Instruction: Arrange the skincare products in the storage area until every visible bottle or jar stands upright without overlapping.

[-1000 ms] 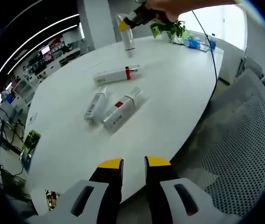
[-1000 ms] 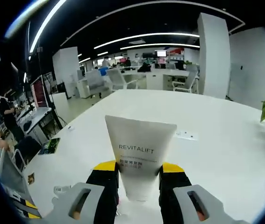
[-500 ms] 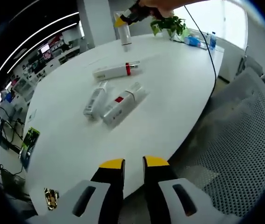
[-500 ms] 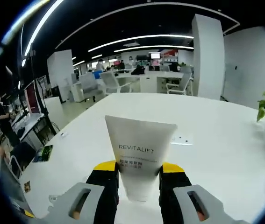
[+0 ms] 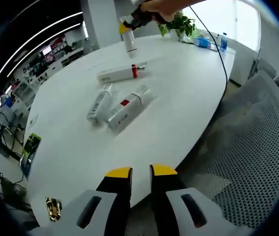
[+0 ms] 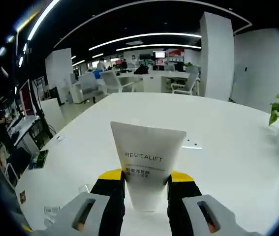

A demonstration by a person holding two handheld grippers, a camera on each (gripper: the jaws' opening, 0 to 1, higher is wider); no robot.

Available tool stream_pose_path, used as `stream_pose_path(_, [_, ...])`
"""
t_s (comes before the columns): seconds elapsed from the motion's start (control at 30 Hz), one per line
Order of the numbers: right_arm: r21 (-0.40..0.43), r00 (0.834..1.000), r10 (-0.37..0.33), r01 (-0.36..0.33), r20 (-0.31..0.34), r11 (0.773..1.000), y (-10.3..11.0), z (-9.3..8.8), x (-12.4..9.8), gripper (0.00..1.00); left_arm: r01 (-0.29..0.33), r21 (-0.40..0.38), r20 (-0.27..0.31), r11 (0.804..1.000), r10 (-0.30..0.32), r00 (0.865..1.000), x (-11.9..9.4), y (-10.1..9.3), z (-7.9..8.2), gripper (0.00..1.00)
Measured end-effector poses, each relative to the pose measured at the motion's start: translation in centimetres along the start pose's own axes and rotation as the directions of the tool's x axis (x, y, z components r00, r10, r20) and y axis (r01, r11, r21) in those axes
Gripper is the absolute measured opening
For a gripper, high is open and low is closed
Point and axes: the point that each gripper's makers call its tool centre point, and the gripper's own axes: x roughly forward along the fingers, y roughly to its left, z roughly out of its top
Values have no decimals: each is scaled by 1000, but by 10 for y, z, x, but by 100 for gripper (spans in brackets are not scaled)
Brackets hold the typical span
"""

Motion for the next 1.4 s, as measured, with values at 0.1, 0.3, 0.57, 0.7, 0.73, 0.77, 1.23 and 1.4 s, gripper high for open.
stream_pose_path(0.1, [-9, 1000, -17, 17, 2, 1000, -1, -1, 5, 26, -5, -8, -5, 1000, 5, 1000, 0, 1, -1, 10])
stream_pose_path(0.3, [-14, 999, -39, 39, -6, 999, -3, -4, 11, 26, -13, -13, -7, 1000, 13, 1000, 0, 3, -2, 9])
stream_pose_path(0.57, [-13, 999, -51, 51, -1, 999, -3, -8, 17, 26, -14, -13, -10, 1000, 14, 1000, 1, 4, -3, 8])
stream_pose_path(0.7, [-22, 999, -48, 48, -5, 999, -1, -10, 21, 26, -13, -13, -10, 1000, 13, 1000, 1, 4, -3, 7])
stream_pose_path(0.73, [-23, 999, -48, 48, -7, 999, -1, -10, 22, 26, -14, -13, -12, 1000, 13, 1000, 1, 4, -4, 7])
stream_pose_path(0.77, [-22, 999, -50, 50, -8, 999, -1, -10, 22, 26, -13, -15, -13, 1000, 13, 1000, 1, 4, -4, 7])
stream_pose_path(1.23, [-32, 998, -56, 56, 22, 998, 2, -11, 27, 26, -22, -12, 19, 1000, 22, 1000, -3, 5, 2, 0])
stream_pose_path(1.4, [-13, 996, -80, 80, 37, 997, -3, -12, 25, 26, -19, -15, 17, 1000, 19, 1000, -2, 5, 1, 1])
